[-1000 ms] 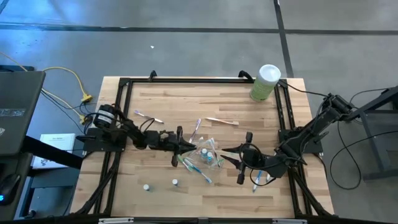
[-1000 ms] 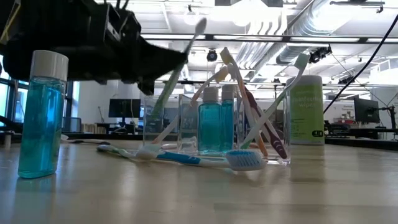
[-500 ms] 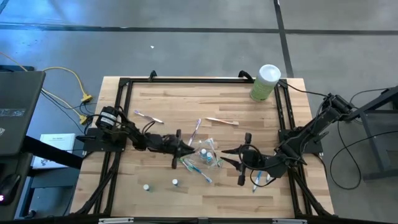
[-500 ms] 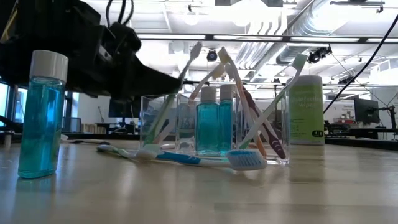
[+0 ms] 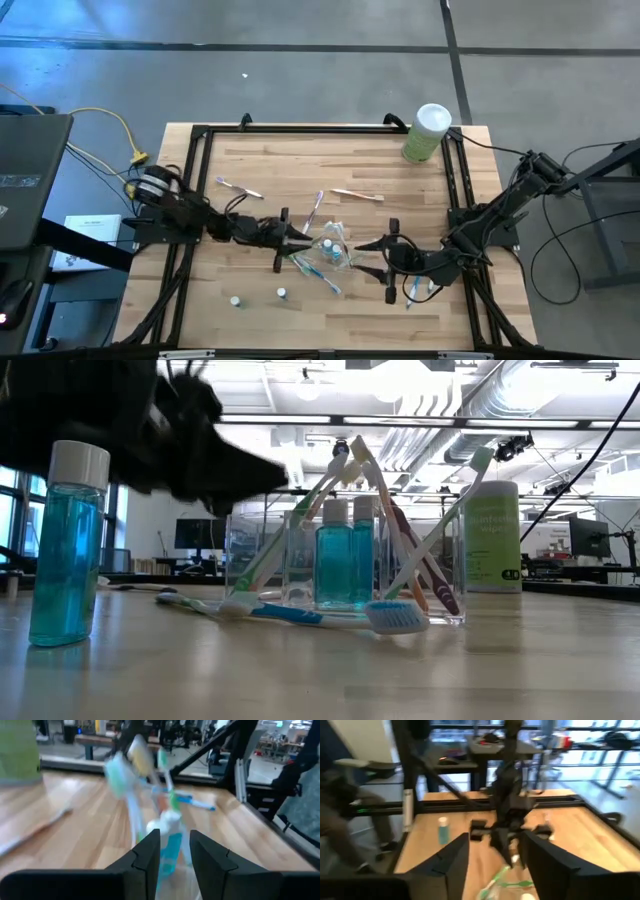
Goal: Pick & Place toothbrushing station
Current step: Put the blue mouthwash into the transparent organizer
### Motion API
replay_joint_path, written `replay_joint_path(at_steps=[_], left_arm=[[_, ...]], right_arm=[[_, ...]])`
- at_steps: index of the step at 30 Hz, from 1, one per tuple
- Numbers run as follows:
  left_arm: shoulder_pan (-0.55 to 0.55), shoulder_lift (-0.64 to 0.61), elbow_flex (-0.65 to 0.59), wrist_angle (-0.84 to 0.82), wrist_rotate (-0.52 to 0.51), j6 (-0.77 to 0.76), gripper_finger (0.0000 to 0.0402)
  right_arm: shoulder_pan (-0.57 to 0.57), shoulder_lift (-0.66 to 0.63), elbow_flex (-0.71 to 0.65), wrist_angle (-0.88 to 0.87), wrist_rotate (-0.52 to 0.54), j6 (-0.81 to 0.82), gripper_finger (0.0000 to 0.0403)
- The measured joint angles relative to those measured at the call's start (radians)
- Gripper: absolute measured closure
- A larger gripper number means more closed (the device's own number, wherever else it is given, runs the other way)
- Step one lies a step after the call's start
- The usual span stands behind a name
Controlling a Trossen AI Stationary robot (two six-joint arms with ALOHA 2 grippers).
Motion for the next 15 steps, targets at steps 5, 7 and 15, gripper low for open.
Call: replay_joint_path(at_steps=[5, 7, 15], left_arm=[[-0.075, -0.229, 0.0, -0.293, -0.087, 0.057, 0.0295], [-0.114, -0.341, 0.007, -0.479, -0.138, 0.043, 0.0294], [-0.326, -0.612, 0.213, -1.213, -0.232, -0.132, 0.0294]], right_arm=[[-0.011, 0.019, 0.0, 0.009, -0.117, -0.033, 0.0192], [-0.019, 0.038, 0.0, 0.004, -0.121, -0.056, 0.0188], [-0.041, 0.061, 0.0, 0.031, -0.138, -0.073, 0.0186]])
